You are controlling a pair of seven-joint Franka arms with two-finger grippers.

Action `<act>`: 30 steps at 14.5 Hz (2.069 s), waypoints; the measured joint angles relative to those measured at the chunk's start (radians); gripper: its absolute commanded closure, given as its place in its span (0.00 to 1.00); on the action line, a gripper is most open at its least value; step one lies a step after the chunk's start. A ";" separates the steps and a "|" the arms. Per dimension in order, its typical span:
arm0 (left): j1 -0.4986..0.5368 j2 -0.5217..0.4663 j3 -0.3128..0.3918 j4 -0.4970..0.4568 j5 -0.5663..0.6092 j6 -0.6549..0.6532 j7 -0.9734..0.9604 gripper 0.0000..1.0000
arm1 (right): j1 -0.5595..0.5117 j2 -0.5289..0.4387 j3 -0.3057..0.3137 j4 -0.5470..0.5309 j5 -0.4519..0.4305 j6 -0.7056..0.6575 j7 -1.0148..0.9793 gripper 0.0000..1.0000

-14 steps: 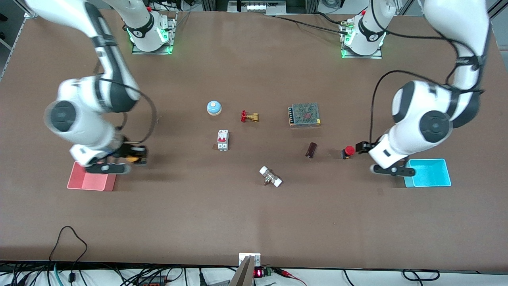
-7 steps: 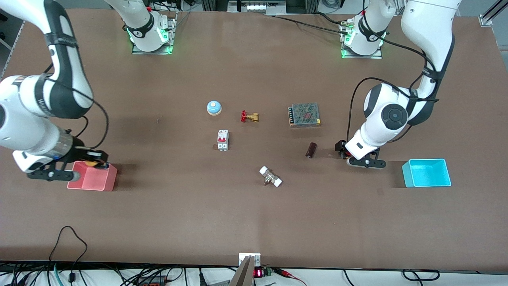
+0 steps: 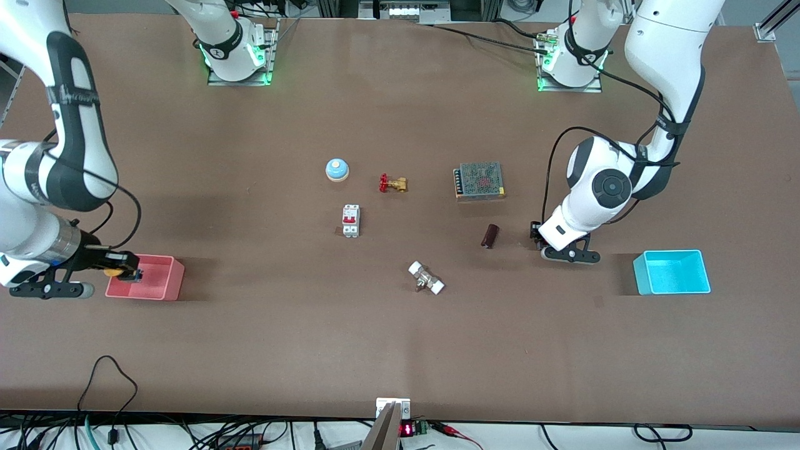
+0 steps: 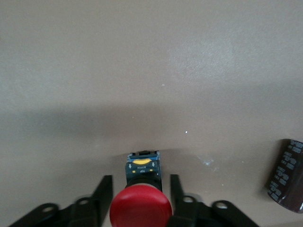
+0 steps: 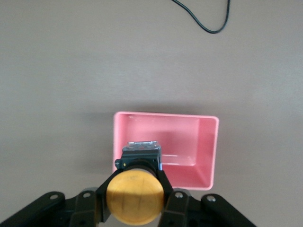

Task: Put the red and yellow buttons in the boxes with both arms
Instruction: 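Carry the yellow button to the pink box while the left gripper grasps the red button, then lower the yellow button into the pink box while the left gripper nears the cyan box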

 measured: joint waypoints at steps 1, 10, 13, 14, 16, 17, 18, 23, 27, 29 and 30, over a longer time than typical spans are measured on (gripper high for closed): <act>0.000 0.001 0.000 0.000 0.000 0.001 0.000 0.84 | -0.007 0.017 0.000 0.002 0.000 0.016 -0.008 0.73; 0.045 -0.064 0.050 0.265 0.004 -0.412 0.017 0.84 | -0.001 0.110 0.006 0.009 0.000 0.099 -0.017 0.72; 0.143 -0.075 0.059 0.352 0.006 -0.491 0.138 0.84 | -0.002 0.132 0.006 0.009 0.000 0.111 -0.017 0.71; 0.187 -0.073 0.062 0.360 0.006 -0.492 0.188 0.84 | -0.003 0.138 0.005 0.009 0.000 0.123 -0.020 0.71; 0.269 -0.060 0.065 0.379 0.013 -0.490 0.275 0.84 | -0.004 0.149 0.005 0.009 0.000 0.129 -0.033 0.71; 0.298 -0.048 0.066 0.393 0.031 -0.490 0.298 0.84 | -0.007 0.154 0.004 0.009 0.000 0.131 -0.037 0.71; 0.319 -0.030 0.066 0.410 0.052 -0.489 0.305 0.83 | -0.009 0.158 0.004 0.009 0.000 0.132 -0.041 0.70; 0.361 0.108 0.066 0.431 0.070 -0.334 0.310 0.83 | -0.018 0.178 0.004 0.009 0.000 0.140 -0.043 0.70; 0.368 0.168 0.065 0.435 0.070 -0.283 0.310 0.82 | -0.028 0.181 0.004 0.009 0.000 0.141 -0.052 0.69; 0.370 0.171 0.065 0.435 0.070 -0.283 0.310 0.80 | -0.032 0.185 0.004 0.009 0.000 0.143 -0.054 0.69; 0.370 0.172 0.065 0.435 0.070 -0.283 0.310 0.80 | -0.032 0.188 0.004 0.009 0.000 0.146 -0.054 0.69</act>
